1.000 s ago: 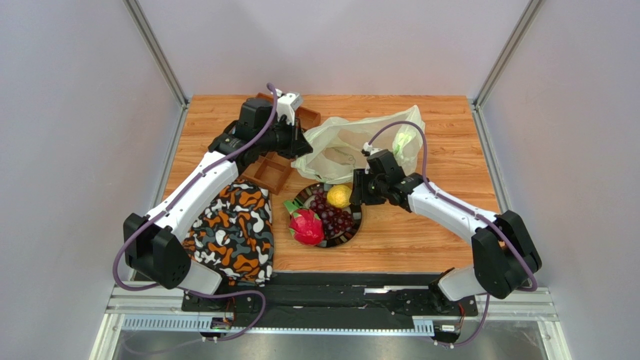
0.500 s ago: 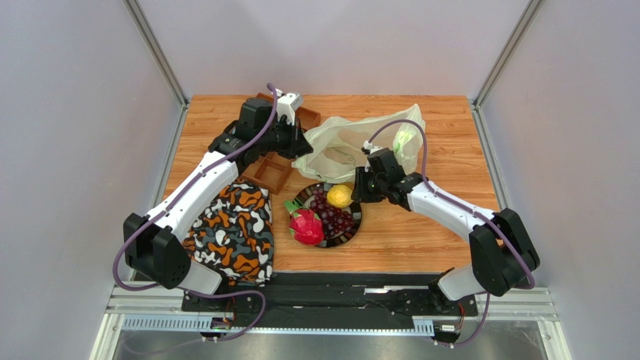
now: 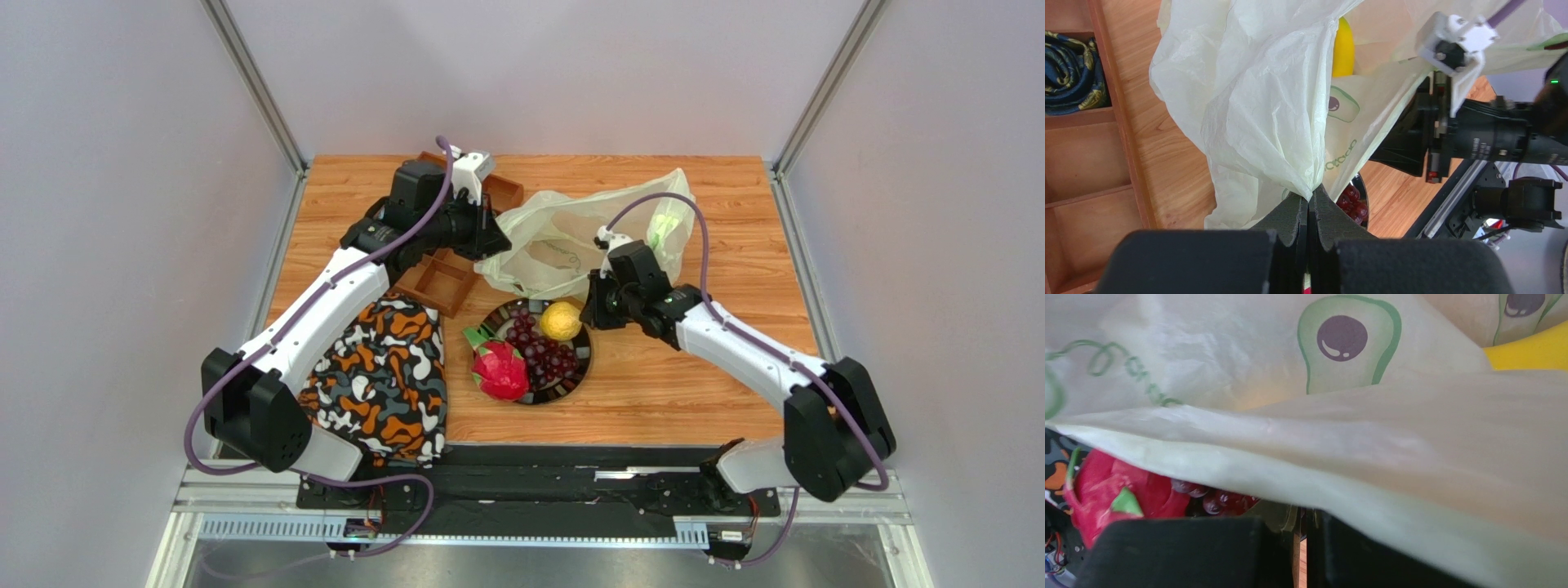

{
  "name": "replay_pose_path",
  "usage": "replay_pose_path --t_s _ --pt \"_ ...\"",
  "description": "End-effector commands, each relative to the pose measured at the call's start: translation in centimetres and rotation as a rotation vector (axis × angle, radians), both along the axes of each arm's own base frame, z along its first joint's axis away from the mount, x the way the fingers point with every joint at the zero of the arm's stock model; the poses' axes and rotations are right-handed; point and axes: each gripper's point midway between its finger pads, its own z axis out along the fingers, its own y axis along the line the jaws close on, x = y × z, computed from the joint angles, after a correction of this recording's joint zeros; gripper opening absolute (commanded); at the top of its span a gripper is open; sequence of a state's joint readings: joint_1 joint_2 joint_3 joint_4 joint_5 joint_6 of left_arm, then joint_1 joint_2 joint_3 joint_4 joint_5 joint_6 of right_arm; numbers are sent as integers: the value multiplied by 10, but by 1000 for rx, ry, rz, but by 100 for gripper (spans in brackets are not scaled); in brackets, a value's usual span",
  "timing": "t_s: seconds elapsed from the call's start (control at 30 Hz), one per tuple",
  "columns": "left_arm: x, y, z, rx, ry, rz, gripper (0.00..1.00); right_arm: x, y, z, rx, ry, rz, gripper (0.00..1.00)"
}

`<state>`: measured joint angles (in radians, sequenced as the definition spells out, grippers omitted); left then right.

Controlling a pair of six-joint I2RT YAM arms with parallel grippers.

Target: Place the fruits into the plastic bag

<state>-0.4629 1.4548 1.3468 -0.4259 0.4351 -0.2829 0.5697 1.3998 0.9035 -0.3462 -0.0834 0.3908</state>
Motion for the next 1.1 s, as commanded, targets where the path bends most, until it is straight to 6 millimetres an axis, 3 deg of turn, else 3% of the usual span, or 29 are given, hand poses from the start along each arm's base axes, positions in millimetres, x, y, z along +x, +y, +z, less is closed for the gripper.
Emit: replay_pose_path --t_s 0.0,0.1,0.33,0.4,0.5,0.67,0.8,0.9,1.0,1.03,1.07 --pt "2 -2 9 -22 -35 -8 0 -3 8 53 87 -162 72 0" --pt "2 -2 9 -23 -36 -9 0 -11 11 76 119 -208 111 0" --pt "2 -5 11 -41 -31 -20 0 -32 22 102 154 -237 197 0" --pt "2 -6 11 -42 -35 -21 0 -42 25 103 146 -235 248 0" --pt "3 -5 10 -40 -32 -17 0 -58 32 121 172 -266 320 0" --pt "3 -7 10 -47 -27 -22 0 -74 32 175 257 -372 368 0" --pt "3 -8 10 -51 -25 -24 0 -67 29 211 295 -475 326 0" --pt "2 -8 13 -55 -27 -26 0 -45 23 223 247 -525 246 0" --pt "0 -7 12 -53 -23 -26 0 -17 14 216 128 -518 144 0" --pt "-1 -6 11 -51 -22 -27 0 -4 6 226 86 -546 80 0" --pt "-1 -6 10 -50 -22 -24 0 1 2 224 39 -547 73 0"
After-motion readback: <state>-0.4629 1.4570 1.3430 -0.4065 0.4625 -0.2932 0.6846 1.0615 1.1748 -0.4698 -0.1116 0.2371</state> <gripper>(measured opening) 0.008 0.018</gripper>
